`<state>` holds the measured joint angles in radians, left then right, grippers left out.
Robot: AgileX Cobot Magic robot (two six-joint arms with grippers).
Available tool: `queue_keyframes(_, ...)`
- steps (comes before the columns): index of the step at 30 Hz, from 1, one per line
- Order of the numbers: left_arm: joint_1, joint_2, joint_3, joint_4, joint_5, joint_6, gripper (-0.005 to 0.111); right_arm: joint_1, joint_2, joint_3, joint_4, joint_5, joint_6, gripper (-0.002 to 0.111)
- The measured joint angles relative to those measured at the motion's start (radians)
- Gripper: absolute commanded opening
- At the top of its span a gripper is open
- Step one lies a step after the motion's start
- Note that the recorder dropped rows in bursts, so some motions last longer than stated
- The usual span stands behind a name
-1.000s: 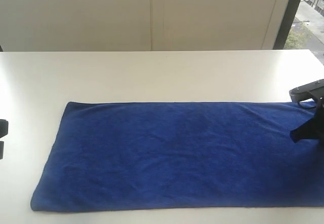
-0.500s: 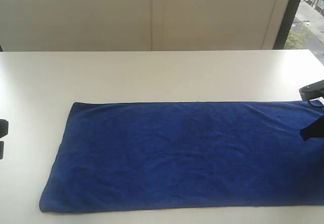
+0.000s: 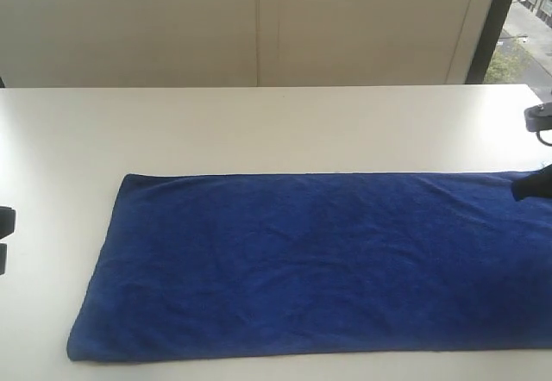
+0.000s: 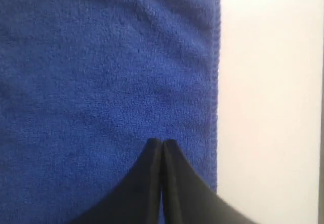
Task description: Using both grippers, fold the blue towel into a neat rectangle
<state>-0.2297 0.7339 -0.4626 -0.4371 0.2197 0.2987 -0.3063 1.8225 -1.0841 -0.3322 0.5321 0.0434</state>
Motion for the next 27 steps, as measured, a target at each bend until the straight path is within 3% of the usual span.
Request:
queue_keyframes(1, 0.0, 0.0, 0.0, 0.0, 0.0, 0.0, 0.0, -0.002, -0.007, 0.0, 0.008, 0.007, -0.002, 0.012)
queue_keyframes(2, 0.0, 0.0, 0.0, 0.0, 0.0, -0.002, 0.0, -0.002, -0.008, 0.0, 0.014, 0.016, -0.006, 0.028)
queue_keyframes(4, 0.0, 0.0, 0.0, 0.0, 0.002, -0.002, 0.0, -0.014, 0.002, 0.0, 0.023, 0.048, -0.011, 0.047)
queue_keyframes(6, 0.0, 0.0, 0.0, -0.002, 0.002, -0.002, 0.0, -0.03, 0.011, 0.0, 0.026, 0.064, -0.014, 0.056)
queue_keyframes(11, 0.0, 0.0, 0.0, -0.008, 0.005, -0.002, 0.0, -0.078, 0.022, 0.0, 0.067, 0.06, -0.14, 0.05)
queue_keyframes(18, 0.0, 0.0, 0.0, -0.02, 0.008, -0.002, 0.0, -0.222, 0.075, 0.0, 0.423, 0.044, -0.518, 0.05)
queue_keyframes(27, 0.0, 0.0, 0.0, -0.031, 0.008, -0.002, 0.0, -0.255, 0.113, 0.0, 0.518, 0.024, -0.648, 0.048)
